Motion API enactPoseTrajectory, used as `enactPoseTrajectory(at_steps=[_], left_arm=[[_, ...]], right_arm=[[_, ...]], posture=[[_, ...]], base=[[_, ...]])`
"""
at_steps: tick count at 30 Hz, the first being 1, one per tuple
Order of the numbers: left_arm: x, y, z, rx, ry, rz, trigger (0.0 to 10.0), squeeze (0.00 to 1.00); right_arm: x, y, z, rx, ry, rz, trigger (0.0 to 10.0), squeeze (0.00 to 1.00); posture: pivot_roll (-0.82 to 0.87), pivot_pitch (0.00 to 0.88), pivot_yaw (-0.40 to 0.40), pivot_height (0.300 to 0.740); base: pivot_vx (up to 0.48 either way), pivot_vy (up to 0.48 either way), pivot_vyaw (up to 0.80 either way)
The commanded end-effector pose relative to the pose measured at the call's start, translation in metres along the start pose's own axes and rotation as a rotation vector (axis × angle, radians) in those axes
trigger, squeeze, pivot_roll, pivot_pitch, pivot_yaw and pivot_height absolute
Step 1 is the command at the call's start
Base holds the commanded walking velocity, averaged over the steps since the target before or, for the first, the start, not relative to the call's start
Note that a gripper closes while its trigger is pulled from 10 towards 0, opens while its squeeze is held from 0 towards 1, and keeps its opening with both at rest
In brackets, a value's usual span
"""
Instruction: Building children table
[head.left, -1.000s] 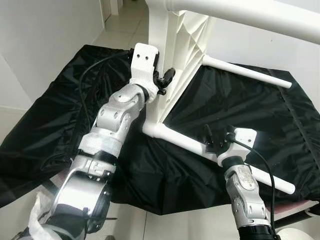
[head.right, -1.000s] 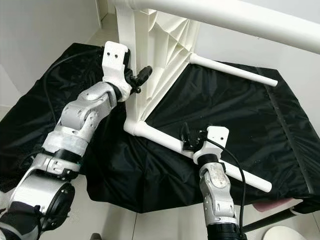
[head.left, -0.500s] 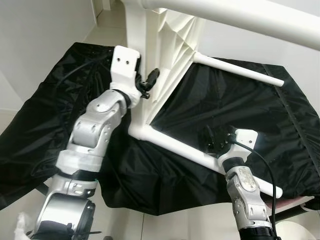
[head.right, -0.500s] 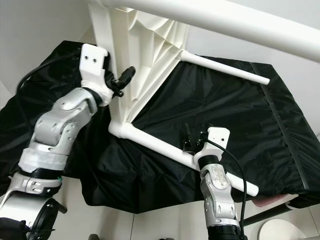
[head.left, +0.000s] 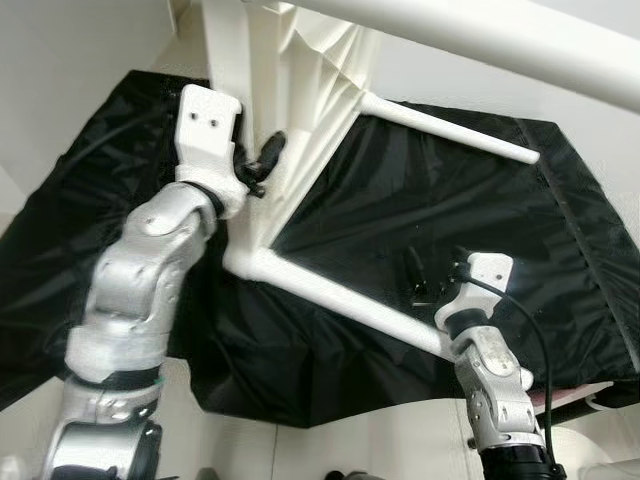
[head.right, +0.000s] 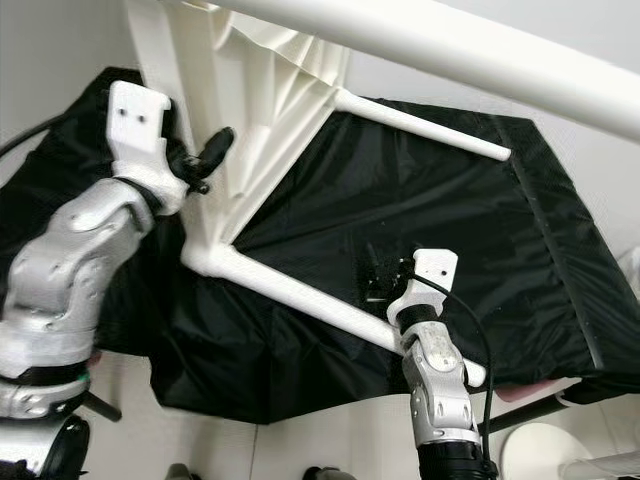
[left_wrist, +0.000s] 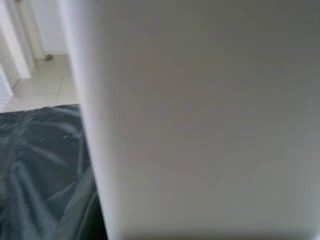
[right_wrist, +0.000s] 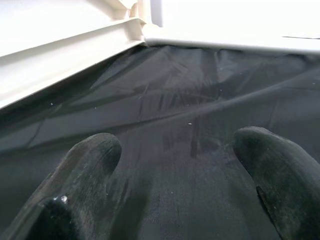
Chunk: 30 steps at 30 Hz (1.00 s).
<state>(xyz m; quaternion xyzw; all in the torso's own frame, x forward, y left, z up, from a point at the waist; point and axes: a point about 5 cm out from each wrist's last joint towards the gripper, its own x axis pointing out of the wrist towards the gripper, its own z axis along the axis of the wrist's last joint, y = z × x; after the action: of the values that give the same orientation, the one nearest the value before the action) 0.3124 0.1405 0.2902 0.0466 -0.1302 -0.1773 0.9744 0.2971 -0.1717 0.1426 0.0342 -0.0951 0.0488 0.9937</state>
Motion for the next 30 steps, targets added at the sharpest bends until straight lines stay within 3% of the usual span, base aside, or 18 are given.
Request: enactPoseTrajectory(at_steps=[1, 5, 13, 23, 30], left_arm=[[-0.016, 0.032, 0.013, 0.070, -0.026, 0.251, 0.0, 0.00], [-0.028, 0.043, 0.018, 0.099, -0.021, 0.315, 0.0, 0.00], [-0.037, 0.055, 0.022, 0.134, -0.016, 0.392, 0.0, 0.00], [-0.045, 0.059, 0.023, 0.148, -0.008, 0.464, 0.0, 0.00], [-0.060, 0.070, 0.023, 0.161, -0.006, 0.589, 0.0, 0.00]], right_arm=[[0.001, -0.003, -0.004, 0.001, 0.026, 0.006, 10.0, 0.00], [0.003, -0.004, -0.003, -0.004, 0.027, 0.016, 10.0, 0.00], [0.004, -0.005, -0.003, -0.008, 0.028, 0.023, 10.0, 0.00], [0.004, -0.008, -0.004, -0.015, 0.031, 0.024, 10.0, 0.00], [0.004, -0.011, -0.004, -0.018, 0.033, 0.018, 10.0, 0.00]], posture=[[0.11, 0.131, -0.090, 0.740], [0.11, 0.133, -0.100, 0.740], [0.11, 0.136, -0.104, 0.740], [0.10, 0.133, -0.102, 0.740], [0.10, 0.134, -0.108, 0.740]], base=[[0.000, 0.000, 0.00], [0.000, 0.000, 0.00], [0.000, 0.000, 0.00], [0.000, 0.000, 0.00], [0.000, 0.000, 0.00]])
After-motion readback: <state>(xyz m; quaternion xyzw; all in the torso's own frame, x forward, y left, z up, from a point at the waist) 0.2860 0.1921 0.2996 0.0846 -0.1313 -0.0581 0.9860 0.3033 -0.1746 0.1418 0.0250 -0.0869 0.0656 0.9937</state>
